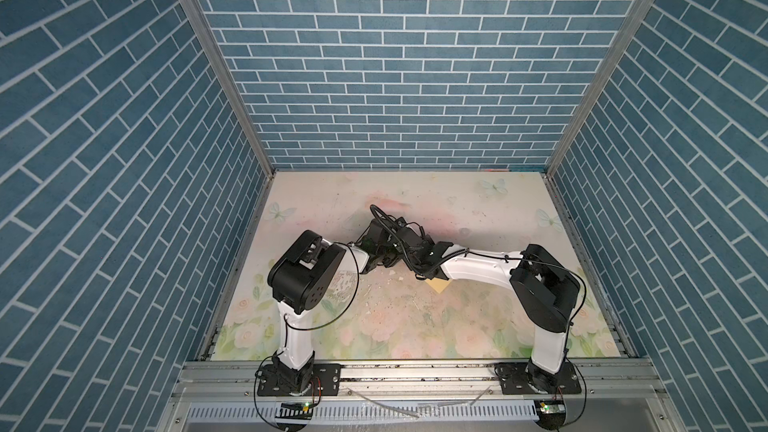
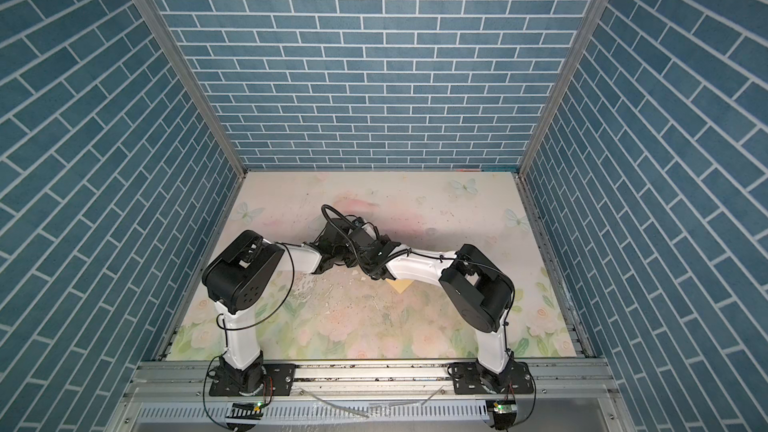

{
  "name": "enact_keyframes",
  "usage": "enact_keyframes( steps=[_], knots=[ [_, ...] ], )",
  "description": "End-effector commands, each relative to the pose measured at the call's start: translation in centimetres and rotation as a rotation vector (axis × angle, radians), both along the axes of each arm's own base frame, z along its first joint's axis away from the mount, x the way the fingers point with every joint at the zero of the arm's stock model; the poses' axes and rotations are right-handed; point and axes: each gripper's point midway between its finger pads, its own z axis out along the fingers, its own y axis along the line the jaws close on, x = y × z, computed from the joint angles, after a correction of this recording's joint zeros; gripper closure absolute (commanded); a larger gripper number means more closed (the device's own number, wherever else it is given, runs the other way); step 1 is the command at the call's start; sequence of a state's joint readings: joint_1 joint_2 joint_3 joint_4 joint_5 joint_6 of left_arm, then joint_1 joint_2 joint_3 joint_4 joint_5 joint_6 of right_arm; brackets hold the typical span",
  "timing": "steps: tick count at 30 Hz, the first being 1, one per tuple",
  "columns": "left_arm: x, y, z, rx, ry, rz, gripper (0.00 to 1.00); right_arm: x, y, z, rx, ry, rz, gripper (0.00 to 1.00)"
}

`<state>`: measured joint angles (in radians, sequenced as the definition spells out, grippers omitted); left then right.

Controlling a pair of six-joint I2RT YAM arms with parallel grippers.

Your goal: Place the letter into the envelope and seal it

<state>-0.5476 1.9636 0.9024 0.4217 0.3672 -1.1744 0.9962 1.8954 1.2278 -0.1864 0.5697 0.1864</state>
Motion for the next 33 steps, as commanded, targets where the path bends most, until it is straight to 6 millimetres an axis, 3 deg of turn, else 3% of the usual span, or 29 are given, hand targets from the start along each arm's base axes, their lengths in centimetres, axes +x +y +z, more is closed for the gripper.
enact_keyframes(
  steps=[1,23,33],
  knots=[
    [-5.8,4.4,-9.2,0.230,0.287,0.033,1.00,-2.0,0.4,-2.1,-0.024,0.096,0.051,1.00],
    [-5.9,4.7,-9.6,0.225,0.292,0.046,1.00,-6.4,-2.6,-3.3,-0.131,0.288,0.142,1.00],
    [-6.1,4.8,-9.8,0.228,0.299,0.046,1.00,-8.1,-3.6,-2.4,-0.152,0.364,0.170,1.00]
  ],
)
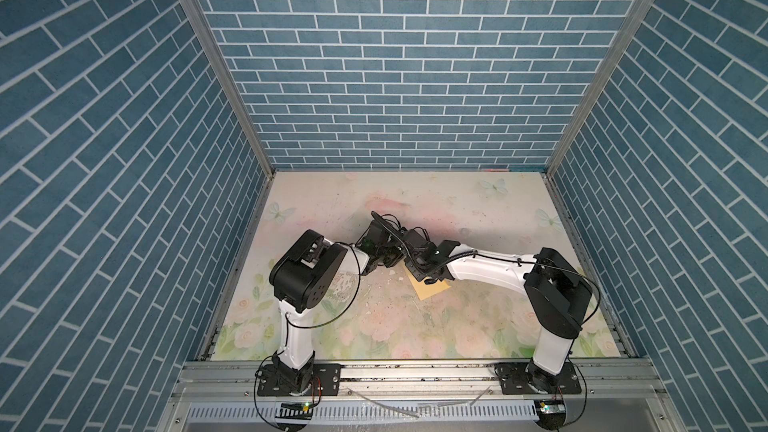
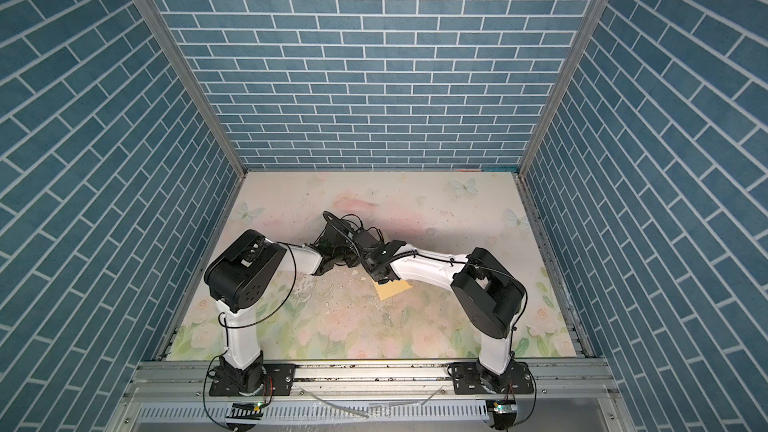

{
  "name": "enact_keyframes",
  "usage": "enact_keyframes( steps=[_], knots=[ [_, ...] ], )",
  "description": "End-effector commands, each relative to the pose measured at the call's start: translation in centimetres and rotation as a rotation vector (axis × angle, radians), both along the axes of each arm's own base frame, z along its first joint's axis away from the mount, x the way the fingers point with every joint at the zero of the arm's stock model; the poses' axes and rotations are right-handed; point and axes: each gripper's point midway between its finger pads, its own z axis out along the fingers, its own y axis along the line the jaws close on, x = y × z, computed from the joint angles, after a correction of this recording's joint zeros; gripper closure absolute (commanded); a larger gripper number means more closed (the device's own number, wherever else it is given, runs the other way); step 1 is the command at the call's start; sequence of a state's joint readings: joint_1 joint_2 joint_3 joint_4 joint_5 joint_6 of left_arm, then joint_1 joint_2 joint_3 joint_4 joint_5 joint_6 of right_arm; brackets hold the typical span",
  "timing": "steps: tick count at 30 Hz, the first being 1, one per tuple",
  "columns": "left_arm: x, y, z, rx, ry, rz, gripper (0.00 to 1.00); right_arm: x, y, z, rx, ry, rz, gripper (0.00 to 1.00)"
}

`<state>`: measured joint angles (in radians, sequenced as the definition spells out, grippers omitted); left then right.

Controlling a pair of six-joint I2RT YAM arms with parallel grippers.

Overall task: Place the letter into the envelope and seal it
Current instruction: 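Lift both grippers up away from the envelope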

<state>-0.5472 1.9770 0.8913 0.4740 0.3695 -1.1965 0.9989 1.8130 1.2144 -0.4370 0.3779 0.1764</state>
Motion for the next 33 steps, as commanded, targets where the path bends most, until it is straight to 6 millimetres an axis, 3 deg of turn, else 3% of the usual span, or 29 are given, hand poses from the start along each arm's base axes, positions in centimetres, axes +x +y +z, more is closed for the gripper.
enact_keyframes(
  steps=[1,6,8,14,18,26,33],
  knots=[
    [-6.3,5.0,-9.8,0.251,0.309,0.032,1.00,-3.6,-1.8,-1.3,-0.087,0.142,0.074,1.00],
    [-6.3,5.0,-9.7,0.252,0.308,0.030,1.00,-4.4,-2.0,-1.3,-0.088,0.186,0.090,1.00],
    [-6.1,4.9,-9.4,0.252,0.297,0.025,1.00,-3.9,-1.4,-0.2,-0.044,0.155,0.082,1.00],
    [-4.8,4.5,-6.4,0.268,0.210,-0.006,1.00,-1.4,1.1,7.4,0.233,-0.014,0.032,1.00],
    [-3.4,3.9,-3.2,0.259,0.118,-0.035,0.98,-0.4,1.1,11.5,0.375,-0.091,0.002,1.00],
    [-1.1,4.2,5.8,0.218,-0.086,-0.034,0.62,0.7,-2.8,12.7,0.408,-0.156,-0.093,1.00],
    [-2.3,4.1,14.2,-0.025,-0.115,0.071,0.26,2.7,-4.3,15.5,0.673,-0.258,-0.202,1.00]
  ],
)
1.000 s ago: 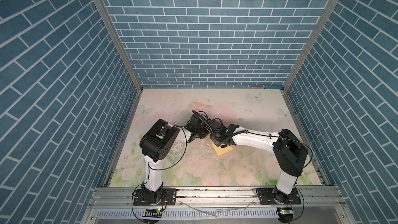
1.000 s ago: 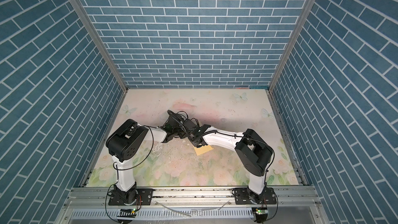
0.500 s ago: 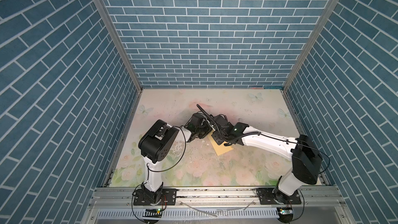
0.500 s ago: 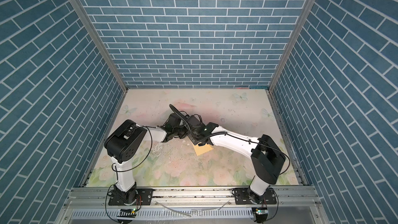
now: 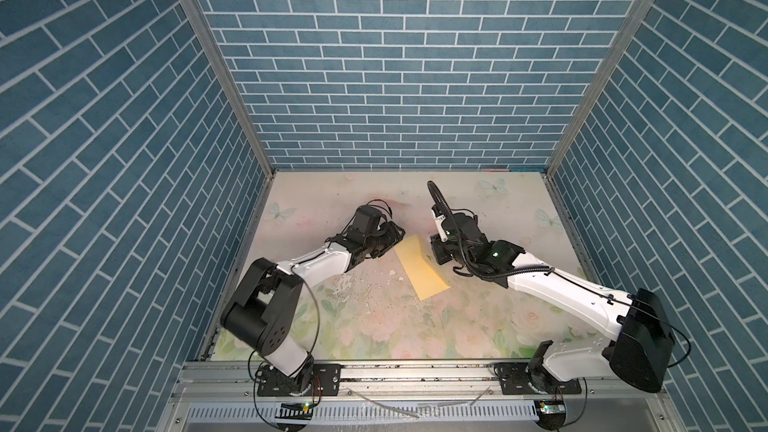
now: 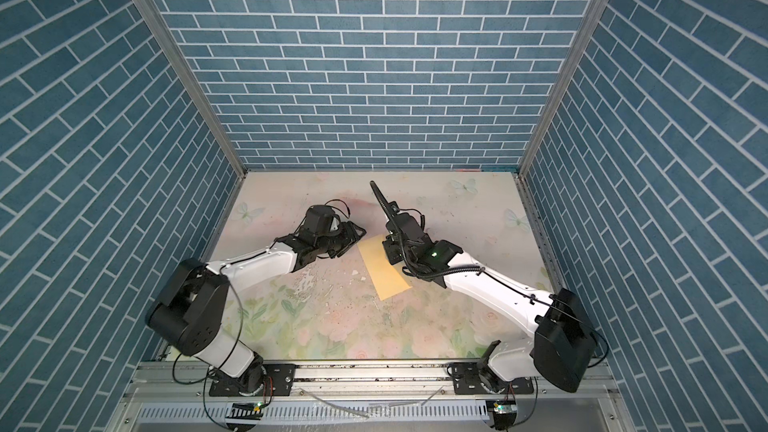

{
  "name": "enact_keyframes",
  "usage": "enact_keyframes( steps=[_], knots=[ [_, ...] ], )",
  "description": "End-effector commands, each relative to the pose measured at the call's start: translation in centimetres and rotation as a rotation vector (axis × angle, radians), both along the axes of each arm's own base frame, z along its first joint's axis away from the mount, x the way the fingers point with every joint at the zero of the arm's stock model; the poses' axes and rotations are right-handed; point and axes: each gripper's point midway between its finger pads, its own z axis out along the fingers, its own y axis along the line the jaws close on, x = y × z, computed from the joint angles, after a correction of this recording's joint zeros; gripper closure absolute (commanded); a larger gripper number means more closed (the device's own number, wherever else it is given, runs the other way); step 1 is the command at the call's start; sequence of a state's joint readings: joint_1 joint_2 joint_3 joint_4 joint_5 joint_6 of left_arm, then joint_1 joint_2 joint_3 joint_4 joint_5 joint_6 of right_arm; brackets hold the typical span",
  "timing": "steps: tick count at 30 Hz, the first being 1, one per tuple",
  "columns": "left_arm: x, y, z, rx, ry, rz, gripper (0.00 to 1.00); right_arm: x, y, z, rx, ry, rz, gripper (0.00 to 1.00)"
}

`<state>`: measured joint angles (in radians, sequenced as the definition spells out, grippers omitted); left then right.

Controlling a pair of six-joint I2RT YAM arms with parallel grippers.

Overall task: Place the letter into the envelope and seal it
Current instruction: 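Lift both grippers up away from the envelope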

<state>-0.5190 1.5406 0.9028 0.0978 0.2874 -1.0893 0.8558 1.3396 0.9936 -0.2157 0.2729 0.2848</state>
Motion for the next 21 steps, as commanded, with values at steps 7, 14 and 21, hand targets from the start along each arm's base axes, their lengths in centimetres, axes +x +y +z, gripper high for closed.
enact_keyframes(
  steps=[7,14,21],
  knots=[
    [-2.0,0.0,8.4,-0.425,0.070,0.147,0.05,2.1,2.2,5.4,0.362,-0.170,-0.024,1.00],
    [-1.7,-1.9,11.4,-0.648,0.146,0.147,0.04,1.9,4.3,7.2,0.496,-0.218,0.060,1.00],
    [-1.3,-3.3,12.7,-0.744,0.179,0.136,0.10,1.7,6.0,7.7,0.557,-0.215,0.125,1.00]
  ],
)
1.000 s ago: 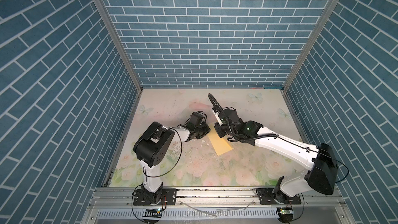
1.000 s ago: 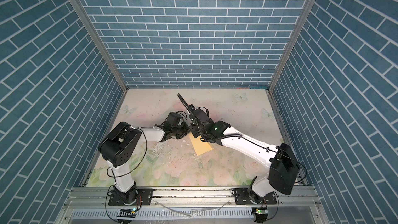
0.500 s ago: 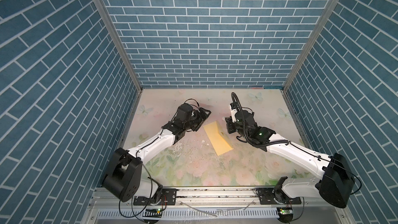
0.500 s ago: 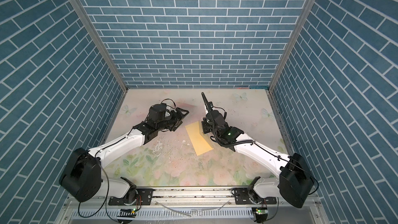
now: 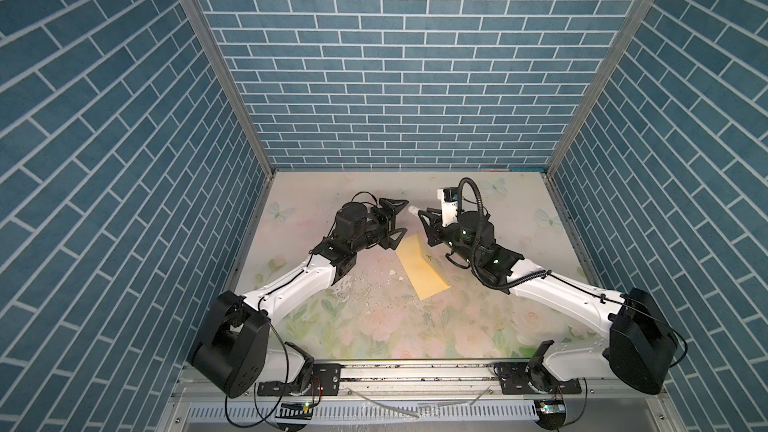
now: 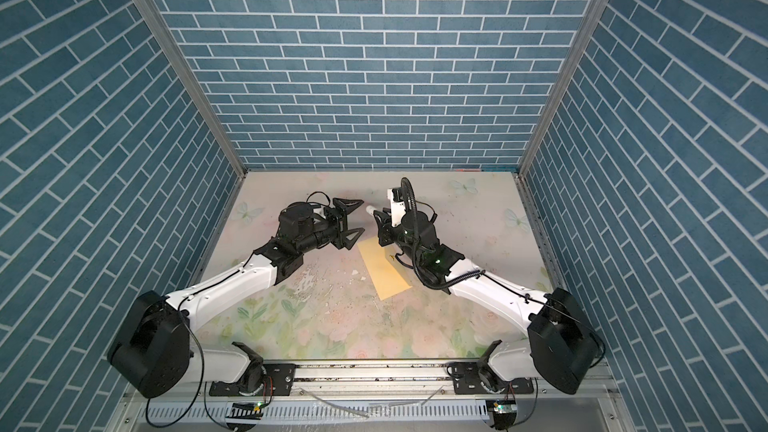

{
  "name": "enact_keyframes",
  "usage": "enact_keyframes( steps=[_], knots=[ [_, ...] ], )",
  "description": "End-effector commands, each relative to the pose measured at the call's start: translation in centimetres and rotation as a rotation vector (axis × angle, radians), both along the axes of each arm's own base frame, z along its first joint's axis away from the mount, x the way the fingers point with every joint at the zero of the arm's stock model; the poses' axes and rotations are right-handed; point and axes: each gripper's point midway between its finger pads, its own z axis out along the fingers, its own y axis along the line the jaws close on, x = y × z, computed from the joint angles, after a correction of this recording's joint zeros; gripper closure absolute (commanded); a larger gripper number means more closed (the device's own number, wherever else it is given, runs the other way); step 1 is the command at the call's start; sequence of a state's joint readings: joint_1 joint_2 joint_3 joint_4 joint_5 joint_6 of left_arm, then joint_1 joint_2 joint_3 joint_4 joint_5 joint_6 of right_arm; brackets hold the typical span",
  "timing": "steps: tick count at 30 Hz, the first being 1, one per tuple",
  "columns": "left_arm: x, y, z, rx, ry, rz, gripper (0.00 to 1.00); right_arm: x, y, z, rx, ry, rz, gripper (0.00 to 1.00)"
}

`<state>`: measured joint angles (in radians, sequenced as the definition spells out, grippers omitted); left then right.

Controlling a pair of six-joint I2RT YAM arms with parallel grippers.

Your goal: Place the letter into the envelope and seal it

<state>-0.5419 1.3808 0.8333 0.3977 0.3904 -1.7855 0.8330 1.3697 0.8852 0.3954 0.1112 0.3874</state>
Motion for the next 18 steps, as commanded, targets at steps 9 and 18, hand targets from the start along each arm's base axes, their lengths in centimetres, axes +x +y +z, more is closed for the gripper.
enact_keyframes(
  steps=[9,18],
  knots=[
    [0.6,-1.7,2.8,-0.149,0.004,-0.015,0.36,-0.7,2.5,0.5,0.096,-0.015,0.085,1.00],
    [0.9,-2.0,1.8,-0.157,0.025,-0.015,0.72,-1.4,2.9,0.1,0.099,-0.014,0.115,1.00]
  ],
)
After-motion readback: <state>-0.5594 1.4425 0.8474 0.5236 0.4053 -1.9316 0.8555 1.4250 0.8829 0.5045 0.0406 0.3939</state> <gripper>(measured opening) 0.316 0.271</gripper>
